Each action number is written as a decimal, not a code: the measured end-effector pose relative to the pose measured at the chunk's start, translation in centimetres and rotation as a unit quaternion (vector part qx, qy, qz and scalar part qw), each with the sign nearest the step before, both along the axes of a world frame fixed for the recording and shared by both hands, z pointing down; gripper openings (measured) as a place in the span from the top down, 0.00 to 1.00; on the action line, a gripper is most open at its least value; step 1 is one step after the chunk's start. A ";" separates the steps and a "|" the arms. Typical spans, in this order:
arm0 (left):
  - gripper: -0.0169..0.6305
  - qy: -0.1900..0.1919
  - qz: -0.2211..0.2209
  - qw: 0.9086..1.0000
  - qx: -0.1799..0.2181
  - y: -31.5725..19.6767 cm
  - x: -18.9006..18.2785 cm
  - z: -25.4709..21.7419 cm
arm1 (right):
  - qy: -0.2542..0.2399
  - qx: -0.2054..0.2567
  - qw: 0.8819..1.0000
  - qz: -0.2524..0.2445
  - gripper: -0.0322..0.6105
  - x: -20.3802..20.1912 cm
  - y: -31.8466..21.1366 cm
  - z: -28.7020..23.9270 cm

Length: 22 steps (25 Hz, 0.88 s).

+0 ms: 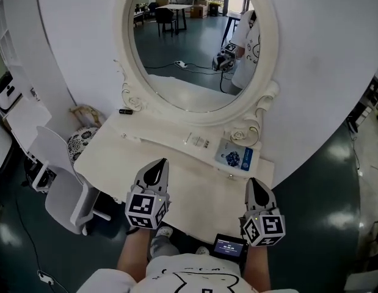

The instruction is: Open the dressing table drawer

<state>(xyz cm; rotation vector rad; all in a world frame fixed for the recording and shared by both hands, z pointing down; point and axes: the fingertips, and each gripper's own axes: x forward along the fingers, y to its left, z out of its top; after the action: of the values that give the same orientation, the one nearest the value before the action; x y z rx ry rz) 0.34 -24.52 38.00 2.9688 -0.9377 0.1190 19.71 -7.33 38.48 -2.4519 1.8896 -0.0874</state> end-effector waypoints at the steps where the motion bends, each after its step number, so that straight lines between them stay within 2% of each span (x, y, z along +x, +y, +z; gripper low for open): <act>1: 0.96 0.000 0.011 1.000 0.000 -0.6 0.4 0.0 | 0.001 0.000 1.000 0.012 0.92 0.1 0.0 -0.1; 11: 0.96 -0.002 0.113 0.994 -0.008 -5.3 4.6 0.1 | 0.009 -0.010 0.994 0.112 0.92 0.2 -1.5 -0.5; 22: 0.96 -0.017 0.224 0.974 -0.023 -8.4 7.4 1.5 | 0.006 -0.021 0.975 0.222 0.92 -0.9 -2.2 0.1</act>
<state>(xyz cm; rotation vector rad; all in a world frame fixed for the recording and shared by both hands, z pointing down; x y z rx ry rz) 7.76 -32.96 39.53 3.0827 -0.2461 0.1955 18.79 -9.53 38.60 -2.8384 1.3069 -0.0970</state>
